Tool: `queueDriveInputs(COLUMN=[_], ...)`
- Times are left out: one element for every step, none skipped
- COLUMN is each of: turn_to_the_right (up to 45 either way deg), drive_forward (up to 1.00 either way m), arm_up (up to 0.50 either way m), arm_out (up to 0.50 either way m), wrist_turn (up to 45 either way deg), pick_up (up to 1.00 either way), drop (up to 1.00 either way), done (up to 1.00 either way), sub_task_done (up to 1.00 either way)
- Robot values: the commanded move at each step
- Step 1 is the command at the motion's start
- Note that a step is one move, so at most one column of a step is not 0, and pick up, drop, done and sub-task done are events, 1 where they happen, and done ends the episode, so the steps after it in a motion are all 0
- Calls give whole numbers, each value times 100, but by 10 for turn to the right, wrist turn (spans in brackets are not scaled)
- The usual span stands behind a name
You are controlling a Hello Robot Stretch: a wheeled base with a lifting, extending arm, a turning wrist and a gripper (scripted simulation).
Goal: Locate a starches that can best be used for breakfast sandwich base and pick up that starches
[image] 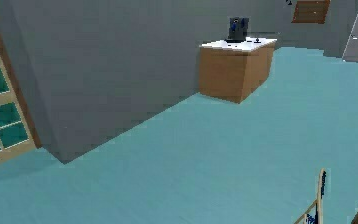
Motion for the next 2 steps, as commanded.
queueDriveInputs(turn_to_the_right=[0, 0], drive_forward=[0, 0], arm_up=[50, 38], arm_out=[0, 0], wrist_turn=[0, 0], pick_up=[0, 0], drop=[0, 0], done=[0, 0], sub_task_done=[0, 0])
